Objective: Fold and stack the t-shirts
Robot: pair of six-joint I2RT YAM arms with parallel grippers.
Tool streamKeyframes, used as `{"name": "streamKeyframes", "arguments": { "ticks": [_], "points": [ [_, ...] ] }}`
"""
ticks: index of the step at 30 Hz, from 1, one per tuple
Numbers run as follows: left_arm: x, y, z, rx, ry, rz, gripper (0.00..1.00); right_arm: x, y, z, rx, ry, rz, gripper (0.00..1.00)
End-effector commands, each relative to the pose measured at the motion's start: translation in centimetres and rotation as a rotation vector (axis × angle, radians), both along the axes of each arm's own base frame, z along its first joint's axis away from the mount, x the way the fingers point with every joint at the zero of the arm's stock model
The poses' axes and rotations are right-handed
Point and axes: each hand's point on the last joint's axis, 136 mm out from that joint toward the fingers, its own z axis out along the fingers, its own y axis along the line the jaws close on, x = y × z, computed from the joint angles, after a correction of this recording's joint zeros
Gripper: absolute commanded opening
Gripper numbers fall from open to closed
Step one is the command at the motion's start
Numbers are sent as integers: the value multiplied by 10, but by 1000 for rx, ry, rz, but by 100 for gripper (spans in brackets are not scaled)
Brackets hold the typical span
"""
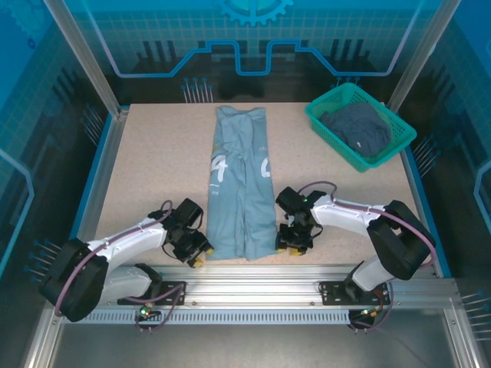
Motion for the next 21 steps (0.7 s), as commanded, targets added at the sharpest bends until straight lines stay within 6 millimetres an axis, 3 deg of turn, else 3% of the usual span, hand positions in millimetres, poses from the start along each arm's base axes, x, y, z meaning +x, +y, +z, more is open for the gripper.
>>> {"name": "streamKeyframes", "arguments": {
  "ticks": [1,8,13,21],
  "points": [
    [-4,-12,-7,-66,15,-39,42,11,13,-5,51,-12,-29,40],
    [12,-22,-7,-104,-39,-22,35,26,30,10,81,-53,-40,38],
    [29,-33,0,-131,-86,-18,35,20,30,21,68,-49,-44,39],
    [34,-49,-4,-140,-82,-57,37,14,30,-3,21,25,-23,42]
  ]
}}
